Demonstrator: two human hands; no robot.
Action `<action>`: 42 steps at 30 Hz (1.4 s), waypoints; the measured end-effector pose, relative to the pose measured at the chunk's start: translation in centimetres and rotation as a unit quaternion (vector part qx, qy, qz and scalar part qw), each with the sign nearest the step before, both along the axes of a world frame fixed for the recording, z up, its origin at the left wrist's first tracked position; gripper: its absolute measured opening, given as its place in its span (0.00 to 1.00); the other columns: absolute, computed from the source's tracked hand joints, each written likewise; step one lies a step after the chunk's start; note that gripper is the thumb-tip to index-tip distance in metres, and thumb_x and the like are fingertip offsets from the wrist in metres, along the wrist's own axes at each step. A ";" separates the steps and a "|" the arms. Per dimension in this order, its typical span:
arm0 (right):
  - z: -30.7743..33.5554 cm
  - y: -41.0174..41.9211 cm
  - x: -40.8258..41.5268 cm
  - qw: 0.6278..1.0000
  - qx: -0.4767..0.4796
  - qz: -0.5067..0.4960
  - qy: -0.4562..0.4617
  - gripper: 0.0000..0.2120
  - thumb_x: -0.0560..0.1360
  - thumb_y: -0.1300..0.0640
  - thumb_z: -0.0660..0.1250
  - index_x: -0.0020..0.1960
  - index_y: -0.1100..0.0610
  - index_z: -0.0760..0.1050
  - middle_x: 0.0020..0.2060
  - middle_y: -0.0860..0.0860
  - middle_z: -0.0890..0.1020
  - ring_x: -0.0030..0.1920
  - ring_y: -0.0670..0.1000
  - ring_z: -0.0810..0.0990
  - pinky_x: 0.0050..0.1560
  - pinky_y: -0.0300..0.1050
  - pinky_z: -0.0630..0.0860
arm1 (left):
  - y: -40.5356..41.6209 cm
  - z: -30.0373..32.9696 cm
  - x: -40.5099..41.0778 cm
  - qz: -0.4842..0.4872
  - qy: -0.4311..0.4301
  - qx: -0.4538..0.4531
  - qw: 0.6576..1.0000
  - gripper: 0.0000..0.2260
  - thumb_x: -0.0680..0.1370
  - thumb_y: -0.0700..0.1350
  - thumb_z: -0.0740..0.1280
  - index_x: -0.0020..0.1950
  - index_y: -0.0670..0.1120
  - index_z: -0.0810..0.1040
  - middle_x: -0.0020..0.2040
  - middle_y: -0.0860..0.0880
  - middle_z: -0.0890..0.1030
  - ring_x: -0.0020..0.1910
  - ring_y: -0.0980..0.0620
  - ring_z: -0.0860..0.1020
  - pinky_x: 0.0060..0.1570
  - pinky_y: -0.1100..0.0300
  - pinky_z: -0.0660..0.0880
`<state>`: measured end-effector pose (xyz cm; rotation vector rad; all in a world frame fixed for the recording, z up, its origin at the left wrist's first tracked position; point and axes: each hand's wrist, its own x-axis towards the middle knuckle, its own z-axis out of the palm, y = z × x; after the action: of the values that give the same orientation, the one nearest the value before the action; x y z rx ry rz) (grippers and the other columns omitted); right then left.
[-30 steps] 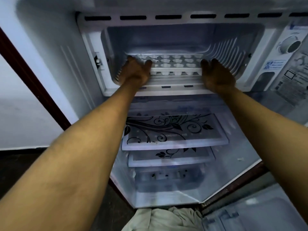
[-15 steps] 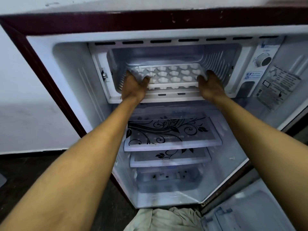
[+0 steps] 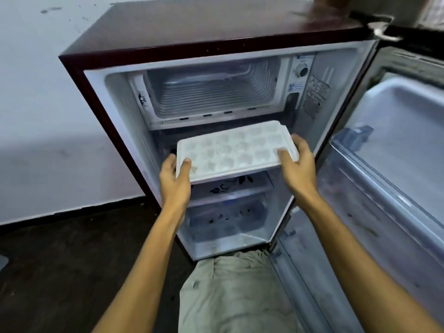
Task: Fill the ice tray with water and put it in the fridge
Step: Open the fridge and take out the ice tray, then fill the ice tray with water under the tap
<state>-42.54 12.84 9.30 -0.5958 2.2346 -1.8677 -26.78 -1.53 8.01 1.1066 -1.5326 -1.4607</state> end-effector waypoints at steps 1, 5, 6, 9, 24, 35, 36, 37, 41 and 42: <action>-0.3 1.5 1.4 1.000 -0.006 -0.006 -0.007 0.21 0.79 0.63 0.61 0.71 0.62 0.64 0.59 0.51 0.73 0.55 0.47 0.73 0.43 0.19 0.68 | 1.3 0.1 1.2 0.003 0.007 0.013 1.000 0.23 0.80 0.44 0.61 0.74 0.41 0.61 0.73 0.46 0.66 0.70 0.51 0.67 0.68 0.59 0.64; -1.4 7.3 6.8 0.999 -0.027 -0.018 -0.040 0.19 0.77 0.63 0.64 0.67 0.58 0.67 0.57 0.50 0.76 0.51 0.44 0.77 0.53 0.33 0.74 | 5.8 0.6 5.3 0.004 0.041 0.041 0.998 0.19 0.80 0.42 0.61 0.71 0.42 0.66 0.67 0.49 0.72 0.63 0.55 0.73 0.62 0.62 0.70; -1.8 8.8 8.1 0.998 -0.029 -0.020 -0.046 0.18 0.77 0.63 0.64 0.66 0.58 0.68 0.56 0.49 0.77 0.52 0.43 0.77 0.54 0.35 0.74 | 6.9 0.7 6.1 -0.005 0.051 0.044 0.998 0.15 0.80 0.41 0.61 0.67 0.45 0.69 0.62 0.52 0.75 0.58 0.59 0.75 0.56 0.67 0.72; -3.0 13.0 11.5 0.996 -0.043 -0.035 -0.065 0.19 0.77 0.62 0.65 0.67 0.57 0.67 0.57 0.47 0.77 0.52 0.34 0.77 0.51 0.29 0.74 | 9.5 0.4 8.2 -0.021 0.057 0.061 0.996 0.13 0.80 0.40 0.61 0.65 0.44 0.71 0.57 0.53 0.77 0.53 0.61 0.77 0.50 0.68 0.73; -5.9 34.1 26.8 0.929 -0.069 -0.327 -0.156 0.19 0.77 0.63 0.64 0.65 0.50 0.67 0.58 0.51 0.80 0.55 0.45 0.80 0.54 0.35 0.76 | 25.2 -2.2 9.9 -0.305 -0.050 0.146 0.940 0.09 0.79 0.39 0.62 0.57 0.48 0.76 0.50 0.53 0.81 0.46 0.57 0.80 0.40 0.68 0.79; -5.6 47.4 37.4 0.800 -0.088 -0.568 -0.169 0.16 0.77 0.60 0.65 0.59 0.44 0.68 0.55 0.43 0.80 0.52 0.43 0.81 0.51 0.41 0.80 | 42.0 -4.7 8.1 -0.528 -0.112 0.162 0.826 0.10 0.78 0.39 0.63 0.58 0.44 0.77 0.53 0.43 0.81 0.45 0.51 0.79 0.38 0.68 0.78; -5.5 48.7 38.4 0.787 -0.090 -0.588 -0.166 0.16 0.77 0.60 0.65 0.58 0.43 0.68 0.54 0.43 0.80 0.52 0.42 0.81 0.51 0.40 0.80 | 44.1 -4.8 8.1 -0.546 -0.117 0.162 0.814 0.10 0.78 0.39 0.62 0.58 0.43 0.77 0.52 0.44 0.81 0.44 0.52 0.79 0.37 0.68 0.78; -5.4 49.9 39.3 0.773 -0.092 -0.606 -0.163 0.15 0.77 0.60 0.65 0.57 0.43 0.68 0.54 0.43 0.80 0.52 0.41 0.81 0.49 0.39 0.80 | 46.1 -4.7 8.2 -0.564 -0.120 0.162 0.801 0.09 0.79 0.39 0.62 0.58 0.44 0.77 0.51 0.44 0.81 0.43 0.52 0.79 0.37 0.67 0.78; -4.9 54.5 42.8 0.720 -0.098 -0.671 -0.147 0.16 0.77 0.61 0.65 0.59 0.45 0.68 0.53 0.42 0.80 0.51 0.38 0.81 0.45 0.32 0.77 | 53.7 -3.9 9.4 -0.626 -0.120 0.154 0.755 0.08 0.79 0.39 0.62 0.52 0.49 0.78 0.49 0.47 0.82 0.41 0.53 0.79 0.43 0.58 0.76; -4.7 55.7 43.8 0.708 -0.100 -0.685 -0.142 0.16 0.77 0.61 0.65 0.60 0.46 0.68 0.53 0.42 0.80 0.51 0.38 0.81 0.44 0.31 0.77 | 55.6 -3.8 9.8 -0.638 -0.118 0.151 0.746 0.08 0.79 0.39 0.62 0.51 0.50 0.78 0.49 0.47 0.82 0.42 0.52 0.79 0.44 0.56 0.76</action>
<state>1.22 68.50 4.55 1.7501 2.2933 -2.3382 -17.00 54.09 4.25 0.2331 -2.4990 -2.5735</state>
